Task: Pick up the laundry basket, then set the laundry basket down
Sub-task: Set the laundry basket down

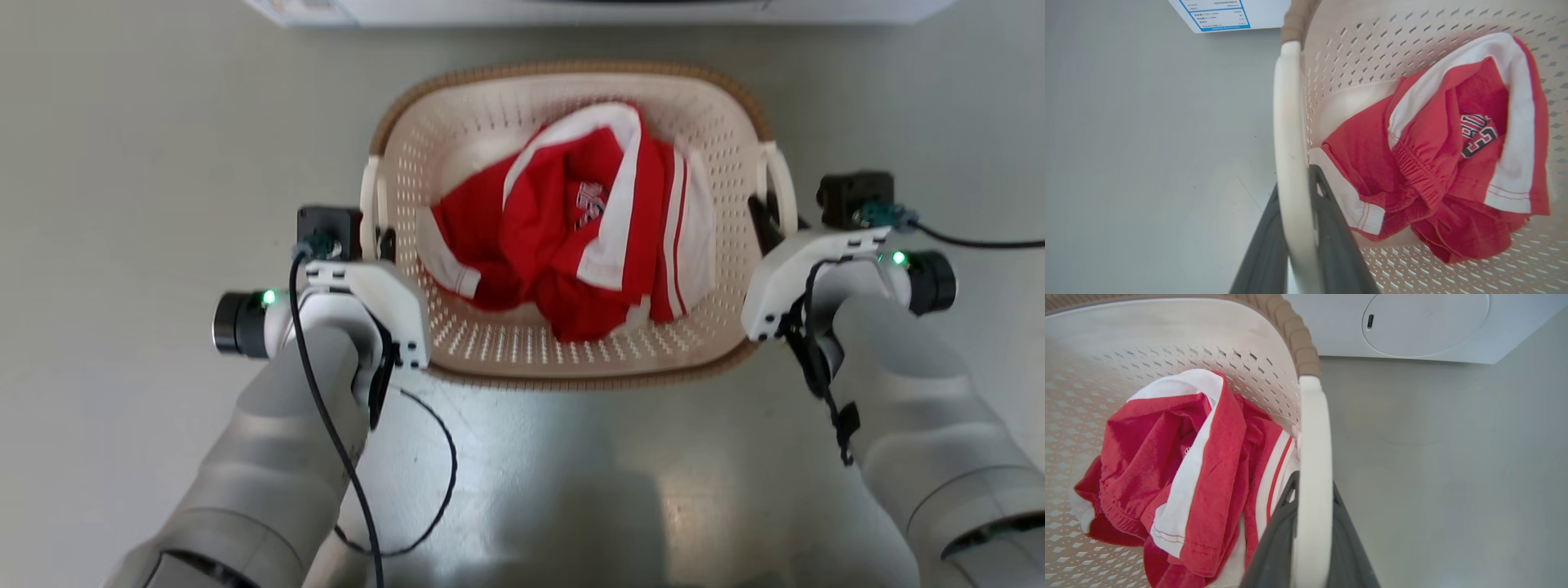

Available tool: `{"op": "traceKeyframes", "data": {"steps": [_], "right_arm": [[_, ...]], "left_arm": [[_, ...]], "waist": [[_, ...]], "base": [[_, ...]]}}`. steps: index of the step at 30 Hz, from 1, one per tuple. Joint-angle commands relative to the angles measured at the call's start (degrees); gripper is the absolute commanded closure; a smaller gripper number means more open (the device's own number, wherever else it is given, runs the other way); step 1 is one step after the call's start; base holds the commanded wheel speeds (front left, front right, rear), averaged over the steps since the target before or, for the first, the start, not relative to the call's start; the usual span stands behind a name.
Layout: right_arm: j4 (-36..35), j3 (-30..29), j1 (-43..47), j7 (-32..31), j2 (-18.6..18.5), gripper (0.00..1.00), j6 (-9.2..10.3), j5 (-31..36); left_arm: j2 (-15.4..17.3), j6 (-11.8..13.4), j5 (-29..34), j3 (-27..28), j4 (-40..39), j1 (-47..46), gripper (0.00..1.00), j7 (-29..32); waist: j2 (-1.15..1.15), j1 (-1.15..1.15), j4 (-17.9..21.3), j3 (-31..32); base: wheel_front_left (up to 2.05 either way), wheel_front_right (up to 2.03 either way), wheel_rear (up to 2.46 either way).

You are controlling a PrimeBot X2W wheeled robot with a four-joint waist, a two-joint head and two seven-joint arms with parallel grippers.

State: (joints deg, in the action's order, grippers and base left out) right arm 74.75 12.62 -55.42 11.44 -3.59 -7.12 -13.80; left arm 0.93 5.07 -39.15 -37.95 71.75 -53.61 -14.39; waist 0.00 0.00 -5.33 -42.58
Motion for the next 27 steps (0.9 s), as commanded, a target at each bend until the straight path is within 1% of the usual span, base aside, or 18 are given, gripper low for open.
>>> {"op": "traceKeyframes", "data": {"steps": [1,6,11,27], "right_arm": [[-0.79,-0.09,-0.33,1.41,0.71,1.00,-0.36,1.63],[-0.79,-2.89,-2.21,1.78,0.71,1.00,-0.36,4.75],[-0.79,-4.23,-3.26,2.09,0.71,1.00,-0.36,6.36],[-0.79,-4.71,-3.73,2.50,0.71,1.00,-0.36,7.79]], "left_arm": [[2.07,1.05,0.68,0.90,-0.56,-1.34,1.00,-0.55],[2.20,1.66,1.94,1.16,-2.27,-3.91,1.00,-0.59],[2.64,2.03,3.32,1.71,-3.70,-5.17,1.00,-0.60],[2.37,1.95,6.14,3.21,-4.55,-4.94,1.00,-0.61]], "waist": [[0.00,0.00,-0.72,-3.15],[0.00,0.00,-0.94,-5.70],[0.00,0.00,-0.92,-7.31],[0.00,0.00,-0.86,-9.12]], "base": [[0.00,0.00,0.00],[0.00,0.00,0.00],[0.00,0.00,0.00],[0.00,0.00,0.00]]}}
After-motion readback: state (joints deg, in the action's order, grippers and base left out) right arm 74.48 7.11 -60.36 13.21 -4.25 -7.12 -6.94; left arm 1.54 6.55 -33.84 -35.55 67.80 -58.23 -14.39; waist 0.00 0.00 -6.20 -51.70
